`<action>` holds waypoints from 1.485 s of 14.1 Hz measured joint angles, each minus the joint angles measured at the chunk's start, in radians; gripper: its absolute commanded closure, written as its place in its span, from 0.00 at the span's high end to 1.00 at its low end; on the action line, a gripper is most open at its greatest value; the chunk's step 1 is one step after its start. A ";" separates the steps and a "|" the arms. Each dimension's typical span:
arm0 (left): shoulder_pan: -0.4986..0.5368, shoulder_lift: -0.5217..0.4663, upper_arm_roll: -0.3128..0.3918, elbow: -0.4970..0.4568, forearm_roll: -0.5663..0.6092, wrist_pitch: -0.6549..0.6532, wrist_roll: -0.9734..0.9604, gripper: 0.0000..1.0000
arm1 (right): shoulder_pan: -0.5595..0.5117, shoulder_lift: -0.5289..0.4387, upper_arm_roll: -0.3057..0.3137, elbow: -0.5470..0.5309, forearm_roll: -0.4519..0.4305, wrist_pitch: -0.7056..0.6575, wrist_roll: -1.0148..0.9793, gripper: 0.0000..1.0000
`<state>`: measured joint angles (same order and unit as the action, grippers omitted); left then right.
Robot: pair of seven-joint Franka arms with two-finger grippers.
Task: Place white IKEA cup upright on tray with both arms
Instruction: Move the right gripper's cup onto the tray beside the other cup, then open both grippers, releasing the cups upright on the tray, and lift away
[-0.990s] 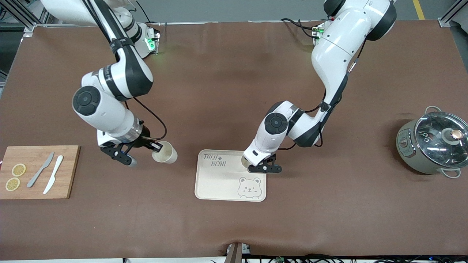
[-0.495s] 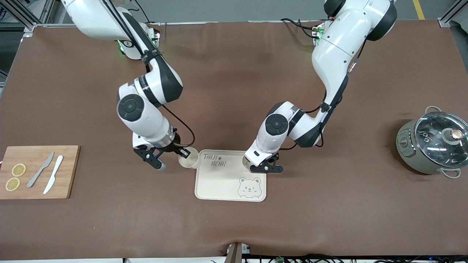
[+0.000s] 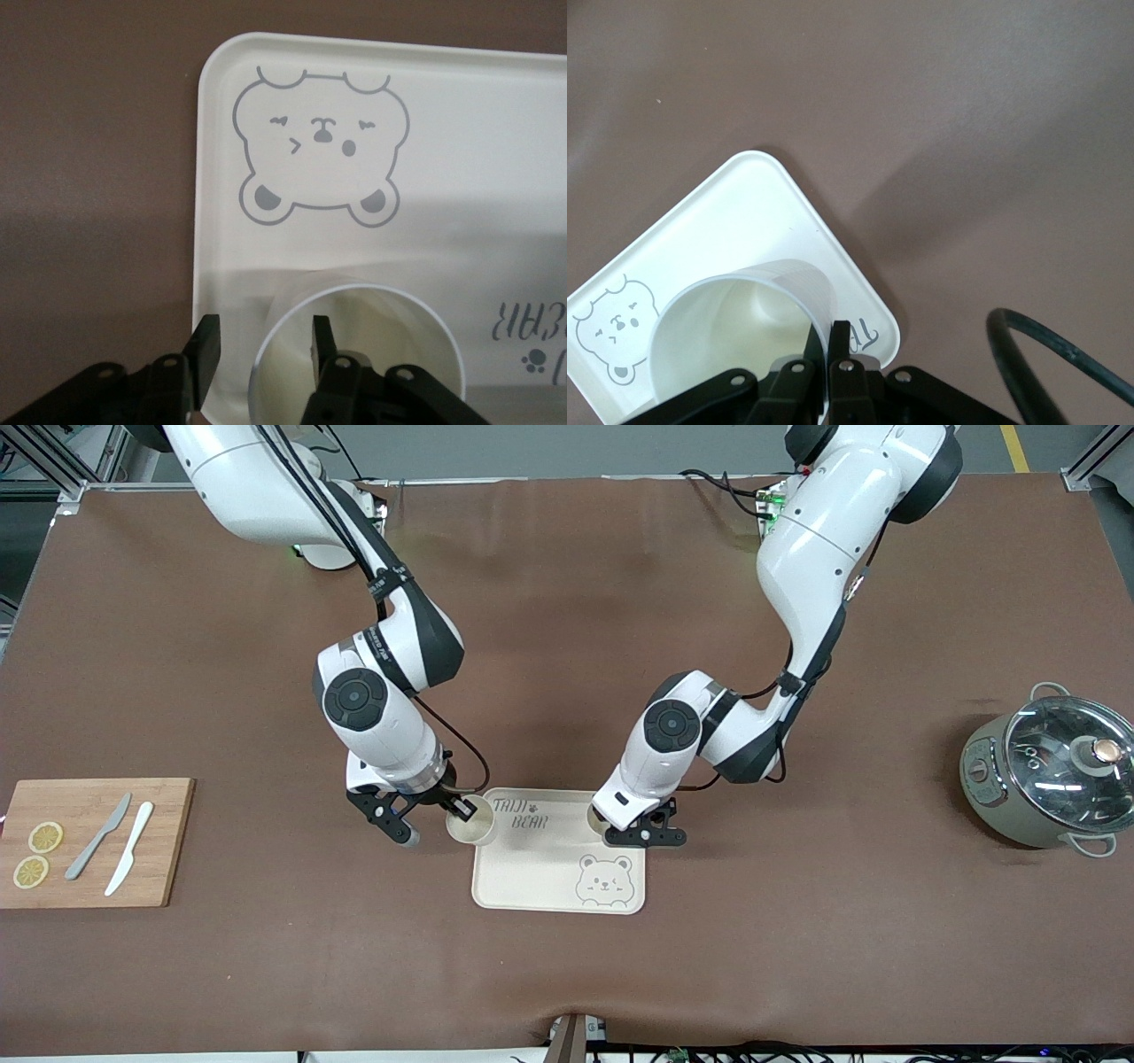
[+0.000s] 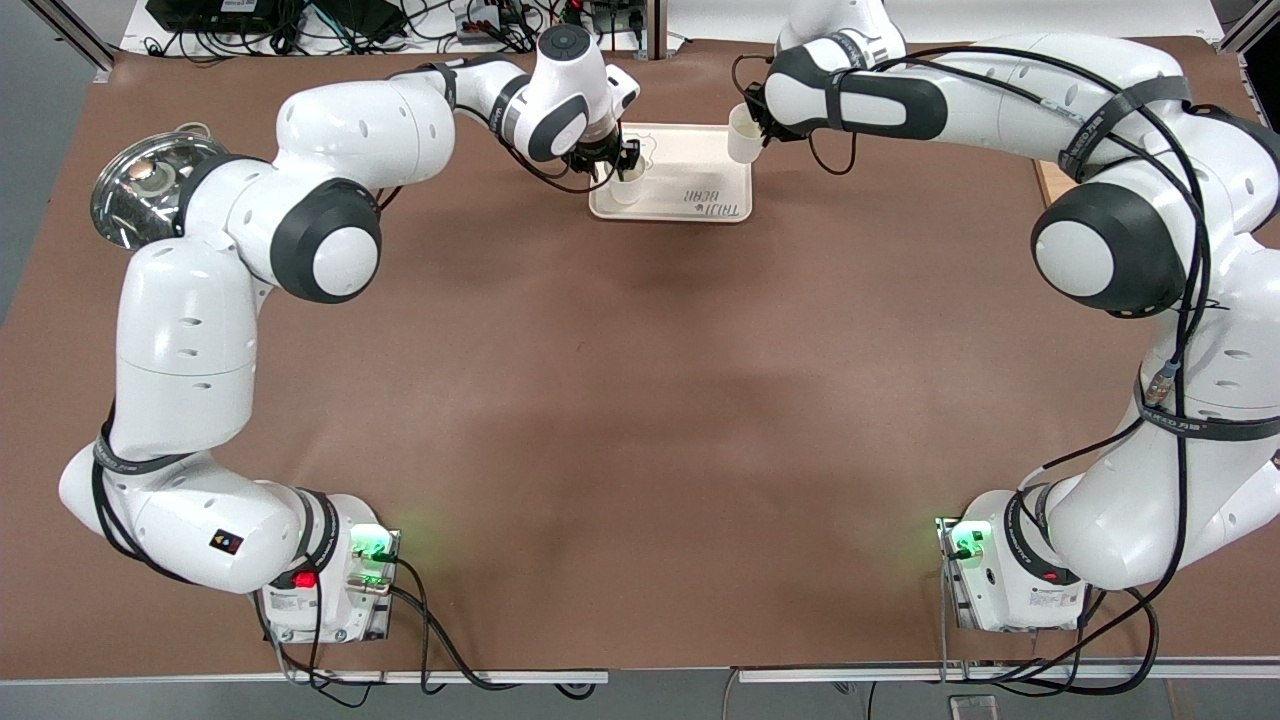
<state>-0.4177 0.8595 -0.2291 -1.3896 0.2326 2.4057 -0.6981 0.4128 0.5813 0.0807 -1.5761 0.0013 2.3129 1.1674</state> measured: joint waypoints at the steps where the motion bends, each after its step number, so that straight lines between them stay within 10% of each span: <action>1: 0.000 -0.003 0.000 0.002 0.000 0.000 0.000 0.58 | 0.004 0.007 0.000 0.002 0.000 0.008 0.010 0.00; 21: 0.019 -0.139 0.000 0.006 0.000 -0.184 0.000 1.00 | 0.068 0.160 -0.017 0.045 -0.074 0.156 0.147 0.00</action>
<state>-0.3983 0.7201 -0.2288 -1.3840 0.2327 2.2220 -0.6981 0.4809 0.7411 0.0635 -1.5307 -0.0731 2.4687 1.3142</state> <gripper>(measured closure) 0.084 0.969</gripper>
